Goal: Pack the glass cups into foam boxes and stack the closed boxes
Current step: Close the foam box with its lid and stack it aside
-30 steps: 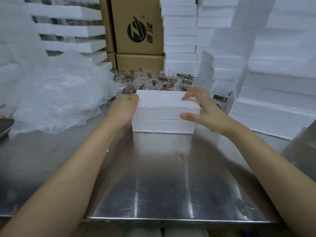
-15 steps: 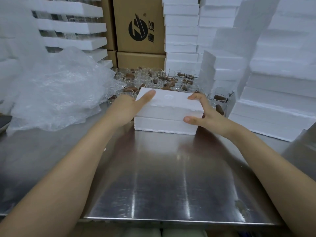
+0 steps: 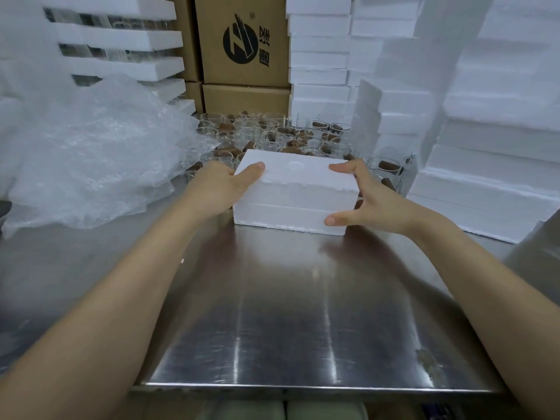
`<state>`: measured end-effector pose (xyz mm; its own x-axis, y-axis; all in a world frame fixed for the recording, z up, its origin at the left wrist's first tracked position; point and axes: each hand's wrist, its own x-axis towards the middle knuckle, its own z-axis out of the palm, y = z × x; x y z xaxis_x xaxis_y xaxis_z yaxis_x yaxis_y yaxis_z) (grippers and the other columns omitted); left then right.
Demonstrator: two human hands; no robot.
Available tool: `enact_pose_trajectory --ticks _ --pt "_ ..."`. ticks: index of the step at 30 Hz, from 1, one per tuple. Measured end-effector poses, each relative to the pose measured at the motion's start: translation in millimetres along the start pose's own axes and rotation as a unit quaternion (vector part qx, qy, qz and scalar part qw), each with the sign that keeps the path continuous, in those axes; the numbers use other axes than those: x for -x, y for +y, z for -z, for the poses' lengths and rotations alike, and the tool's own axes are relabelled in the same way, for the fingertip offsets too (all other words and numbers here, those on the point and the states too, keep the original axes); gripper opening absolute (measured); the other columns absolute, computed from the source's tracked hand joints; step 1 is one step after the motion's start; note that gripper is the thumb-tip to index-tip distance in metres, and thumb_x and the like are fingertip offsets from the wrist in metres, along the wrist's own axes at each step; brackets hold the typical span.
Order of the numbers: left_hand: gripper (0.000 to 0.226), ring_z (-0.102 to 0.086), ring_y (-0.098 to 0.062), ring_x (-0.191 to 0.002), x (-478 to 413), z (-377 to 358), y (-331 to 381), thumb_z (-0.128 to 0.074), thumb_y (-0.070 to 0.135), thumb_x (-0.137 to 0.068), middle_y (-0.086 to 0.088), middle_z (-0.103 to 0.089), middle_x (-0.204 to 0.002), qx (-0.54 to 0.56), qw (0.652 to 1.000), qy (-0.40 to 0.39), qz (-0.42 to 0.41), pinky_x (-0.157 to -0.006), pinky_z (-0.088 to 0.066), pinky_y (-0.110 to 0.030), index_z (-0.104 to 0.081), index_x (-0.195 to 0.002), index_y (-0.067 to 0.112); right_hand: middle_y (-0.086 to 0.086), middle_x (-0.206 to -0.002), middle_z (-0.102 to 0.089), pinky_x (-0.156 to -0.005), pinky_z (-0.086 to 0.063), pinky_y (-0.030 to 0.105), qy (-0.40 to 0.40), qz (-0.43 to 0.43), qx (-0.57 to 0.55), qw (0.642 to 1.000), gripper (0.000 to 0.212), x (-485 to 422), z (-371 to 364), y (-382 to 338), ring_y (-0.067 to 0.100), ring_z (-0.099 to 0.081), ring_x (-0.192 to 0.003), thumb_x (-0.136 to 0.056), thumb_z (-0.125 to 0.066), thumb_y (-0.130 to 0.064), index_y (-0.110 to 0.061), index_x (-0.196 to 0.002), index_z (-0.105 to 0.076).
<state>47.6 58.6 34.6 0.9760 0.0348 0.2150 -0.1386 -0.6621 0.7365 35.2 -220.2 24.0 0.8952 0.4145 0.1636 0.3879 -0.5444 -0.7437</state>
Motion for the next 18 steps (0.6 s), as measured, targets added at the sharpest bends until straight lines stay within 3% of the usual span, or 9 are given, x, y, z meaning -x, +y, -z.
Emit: enact_pose_trajectory --ticks 3,5,7,9,11,14,16,18 --pt "0.063 -0.039 -0.021 -0.056 -2 0 -1 -0.054 0.063 -0.084 -0.003 -0.031 -0.049 0.011 1.0 -0.02 0.014 -0.062 -0.036 -0.038 -0.028 -0.051 0.016 -0.047 -0.12 -0.027 -0.07 -0.035 -0.007 -0.003 -0.01 0.002 1.0 0.082 -1 -2 -4 -0.039 -0.034 -0.096 -0.065 -0.076 -0.049 -0.041 -0.128 -0.024" --pt "0.059 -0.053 -0.027 -0.065 -1 2 -1 -0.055 0.069 -0.073 -0.012 -0.049 -0.064 0.039 0.998 -0.045 0.037 -0.078 -0.052 -0.047 -0.042 -0.06 0.013 -0.058 -0.11 -0.031 -0.071 -0.035 -0.007 -0.013 -0.023 0.008 1.0 0.085 0 -3 -4 -0.036 -0.039 -0.095 -0.064 -0.075 -0.054 -0.046 -0.127 -0.019" --pt "0.059 -0.068 -0.036 -0.08 1 5 -2 -0.055 0.071 -0.062 -0.016 -0.066 -0.083 0.096 0.992 -0.051 0.07 -0.09 -0.052 -0.048 -0.059 -0.076 0.013 -0.06 -0.106 -0.033 -0.072 -0.034 -0.007 -0.011 -0.027 0.018 0.999 0.086 0 -4 -5 -0.035 -0.04 -0.094 -0.063 -0.075 -0.057 -0.05 -0.126 -0.017" --pt "0.057 -0.072 -0.025 -0.086 1 6 -5 -0.061 0.064 -0.072 -0.008 -0.075 -0.093 0.177 0.977 -0.071 0.099 -0.081 -0.056 -0.037 -0.071 -0.087 0.01 -0.064 -0.1 -0.032 -0.07 -0.031 -0.009 -0.002 -0.025 0.02 0.999 0.085 1 -4 -7 -0.037 -0.038 -0.093 -0.062 -0.076 -0.057 -0.049 -0.125 -0.021" --pt "0.039 -0.072 -0.018 -0.091 2 5 -6 -0.06 0.057 -0.083 -0.001 -0.075 -0.097 0.235 0.956 -0.136 0.113 -0.083 -0.055 -0.032 -0.072 -0.098 0.023 -0.063 -0.098 -0.035 -0.07 -0.031 -0.009 0.007 -0.027 0.014 0.999 0.08 3 -3 -8 -0.036 -0.039 -0.094 -0.06 -0.078 -0.055 -0.05 -0.121 -0.027" --pt "0.027 -0.066 -0.018 -0.092 4 8 -3 -0.056 0.049 -0.09 -0.002 -0.069 -0.104 0.277 0.927 -0.223 0.119 -0.082 -0.051 -0.031 -0.064 -0.101 0.026 -0.043 -0.109 -0.05 -0.072 -0.039 -0.002 0.023 -0.027 -0.016 0.999 0.076 7 3 -9 -0.021 -0.051 -0.098 -0.057 -0.083 -0.044 -0.055 -0.115 -0.035" --pt "0.027 -0.066 -0.019 -0.09 5 11 0 -0.06 0.049 -0.086 -0.006 -0.067 -0.103 0.312 0.903 -0.268 0.124 -0.078 -0.052 -0.031 -0.065 -0.099 0.026 -0.031 -0.101 -0.056 -0.065 -0.042 0.001 0.038 -0.017 -0.032 0.999 0.077 9 11 -9 -0.015 -0.059 -0.084 -0.062 -0.086 -0.029 -0.048 -0.119 -0.039" --pt "0.036 -0.069 -0.021 -0.096 7 14 6 -0.065 0.053 -0.076 -0.005 -0.071 -0.109 0.364 0.87 -0.301 0.139 -0.08 -0.055 -0.035 -0.071 -0.1 0.027 -0.036 -0.076 -0.059 -0.055 -0.039 0.0 0.051 0.001 -0.025 0.998 0.074 10 18 -8 -0.019 -0.056 -0.063 -0.07 -0.084 -0.013 -0.038 -0.124 -0.039"
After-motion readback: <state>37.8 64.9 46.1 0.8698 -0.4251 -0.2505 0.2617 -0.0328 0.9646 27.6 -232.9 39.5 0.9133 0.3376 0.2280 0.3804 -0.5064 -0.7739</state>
